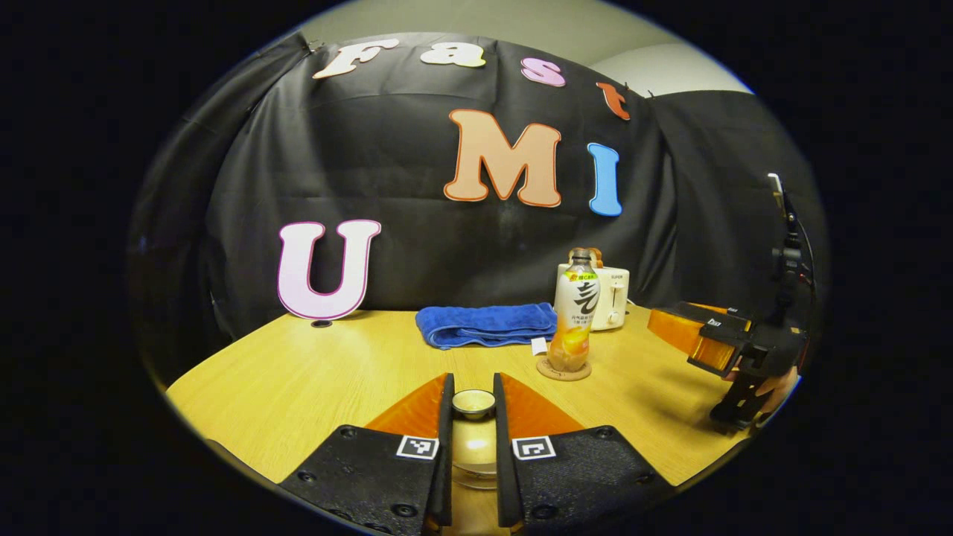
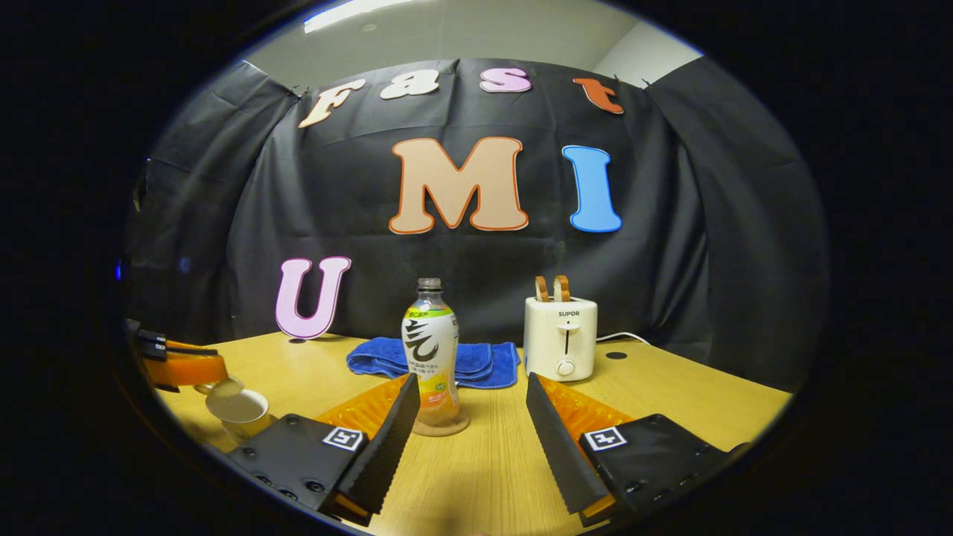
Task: Open the teacup lid with one hand, grasp the water bottle and pour water into the teacup with the other hand; after pouring, place the water bottle on the coaster and then close the teacup lid.
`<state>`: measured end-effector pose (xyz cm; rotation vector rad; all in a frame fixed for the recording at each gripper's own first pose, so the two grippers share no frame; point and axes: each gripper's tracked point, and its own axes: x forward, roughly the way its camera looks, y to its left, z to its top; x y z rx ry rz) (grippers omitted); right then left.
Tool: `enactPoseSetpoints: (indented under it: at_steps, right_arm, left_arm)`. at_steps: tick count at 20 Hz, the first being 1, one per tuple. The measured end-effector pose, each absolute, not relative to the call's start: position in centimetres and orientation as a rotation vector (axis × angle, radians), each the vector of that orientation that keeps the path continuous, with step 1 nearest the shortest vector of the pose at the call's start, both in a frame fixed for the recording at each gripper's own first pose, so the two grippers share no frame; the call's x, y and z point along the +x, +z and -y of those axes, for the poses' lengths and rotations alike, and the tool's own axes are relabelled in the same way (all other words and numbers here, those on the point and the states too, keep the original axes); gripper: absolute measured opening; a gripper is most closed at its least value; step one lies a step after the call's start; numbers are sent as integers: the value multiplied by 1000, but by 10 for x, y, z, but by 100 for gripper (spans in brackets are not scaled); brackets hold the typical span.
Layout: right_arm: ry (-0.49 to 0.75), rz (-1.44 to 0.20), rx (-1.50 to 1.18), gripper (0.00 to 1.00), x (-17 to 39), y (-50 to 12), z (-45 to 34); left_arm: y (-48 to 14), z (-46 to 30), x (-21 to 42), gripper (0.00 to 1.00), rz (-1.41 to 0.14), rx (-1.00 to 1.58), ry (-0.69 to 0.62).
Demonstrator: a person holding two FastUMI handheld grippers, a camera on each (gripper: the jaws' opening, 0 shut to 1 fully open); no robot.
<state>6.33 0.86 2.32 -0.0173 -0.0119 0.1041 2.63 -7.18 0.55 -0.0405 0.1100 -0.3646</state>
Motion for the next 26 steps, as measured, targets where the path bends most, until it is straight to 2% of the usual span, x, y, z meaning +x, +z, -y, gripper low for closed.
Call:
enactPoseSetpoints:
  at_steps: [16,20,21,23,24,25,26]
  right_arm:
    - [140,5,-29,93,48,15,-20]
    - [151,2,-27,93,42,14,-25]
    - [154,5,-28,93,41,15,-26]
    - [159,8,-26,93,36,15,-28]
    - [160,9,-23,93,33,17,-30]
    - [163,8,-20,93,29,16,-31]
    - [166,7,-16,93,24,15,-33]
  left_arm:
    - [-19,87,31,22,-138,16,-361]
    - [-17,84,30,30,-124,15,-344]
    - [-13,83,28,40,-108,12,-338]
    - [-3,78,27,72,-71,18,-310]
    - [2,76,25,78,-52,21,-294]
    - [5,73,24,94,-35,22,-275]
    - [8,70,21,94,-21,20,-253]
